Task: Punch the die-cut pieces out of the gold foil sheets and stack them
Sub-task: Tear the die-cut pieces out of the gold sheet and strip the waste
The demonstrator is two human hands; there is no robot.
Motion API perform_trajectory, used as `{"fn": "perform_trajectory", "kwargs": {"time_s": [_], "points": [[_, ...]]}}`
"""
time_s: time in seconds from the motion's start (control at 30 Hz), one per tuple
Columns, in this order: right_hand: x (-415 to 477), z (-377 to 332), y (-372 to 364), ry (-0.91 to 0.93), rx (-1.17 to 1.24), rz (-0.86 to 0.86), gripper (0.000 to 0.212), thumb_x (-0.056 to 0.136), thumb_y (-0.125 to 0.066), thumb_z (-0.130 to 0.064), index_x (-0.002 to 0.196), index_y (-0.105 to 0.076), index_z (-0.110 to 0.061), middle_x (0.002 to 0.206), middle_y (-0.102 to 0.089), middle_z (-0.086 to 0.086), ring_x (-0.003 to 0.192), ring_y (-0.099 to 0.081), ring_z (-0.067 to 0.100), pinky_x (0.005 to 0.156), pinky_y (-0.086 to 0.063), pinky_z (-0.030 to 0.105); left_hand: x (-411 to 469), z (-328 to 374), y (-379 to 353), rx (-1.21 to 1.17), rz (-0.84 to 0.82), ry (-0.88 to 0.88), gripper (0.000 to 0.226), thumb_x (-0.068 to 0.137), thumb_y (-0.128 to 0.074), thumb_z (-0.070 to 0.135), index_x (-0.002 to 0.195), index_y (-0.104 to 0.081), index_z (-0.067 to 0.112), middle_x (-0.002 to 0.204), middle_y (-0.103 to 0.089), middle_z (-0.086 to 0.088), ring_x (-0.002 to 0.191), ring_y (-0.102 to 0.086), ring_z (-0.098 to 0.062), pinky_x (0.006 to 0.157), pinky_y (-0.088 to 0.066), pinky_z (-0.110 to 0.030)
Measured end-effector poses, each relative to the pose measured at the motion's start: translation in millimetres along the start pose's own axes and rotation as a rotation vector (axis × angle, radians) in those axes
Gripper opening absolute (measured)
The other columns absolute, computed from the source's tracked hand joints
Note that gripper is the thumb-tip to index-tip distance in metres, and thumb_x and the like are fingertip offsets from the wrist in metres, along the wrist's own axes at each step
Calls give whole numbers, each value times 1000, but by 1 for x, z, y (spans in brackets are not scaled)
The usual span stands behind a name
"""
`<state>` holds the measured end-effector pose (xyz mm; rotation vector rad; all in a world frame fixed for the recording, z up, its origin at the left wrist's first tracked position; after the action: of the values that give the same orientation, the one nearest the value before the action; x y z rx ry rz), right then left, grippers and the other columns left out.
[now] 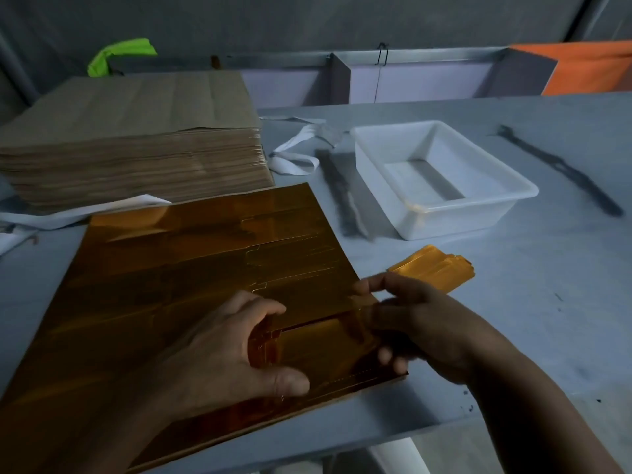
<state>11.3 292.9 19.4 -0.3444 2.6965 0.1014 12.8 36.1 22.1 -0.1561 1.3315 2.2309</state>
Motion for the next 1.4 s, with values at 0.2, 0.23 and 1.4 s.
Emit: {"fn": "perform_trajectory", "kwargs": {"time_s": [0.2,0.23,1.4], "points": [[12,-42,-9,213,247,93,11,97,-55,-4,107,-60,-6,67,-65,10,49,-60,18,41,-46,24,-14,8,4,124,35,71,121,50,-61,91,137,19,64,143,7,43,139,-16,-5,108,-36,-42],[13,-47,-11,247,262,98,9,97,-54,-4,104,-60,-6,68,-65,10,50,-60,18,41,-47,25,-15,10,4,170,110,100,114,62,-63,82,140,17,61,149,1,33,139,-22,-7,106,-39,-38],[33,4,-66,-104,430,26,56,69,-75,-52,115,-60,-24,118,-67,11,105,-68,28,84,-59,37,-30,27,75,209,463,142,17,102,-45,35,99,-61,30,79,-58,9,71,-55,-4,57,-38,-19]]}}
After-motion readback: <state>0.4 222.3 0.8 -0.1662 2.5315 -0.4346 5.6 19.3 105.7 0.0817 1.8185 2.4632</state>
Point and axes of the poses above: each hand's wrist, its own x-axis towards the middle knuckle, its own y-axis out of the back of the hand, z = x × y, the point moved 1 cm from there along x, towards the middle knuckle
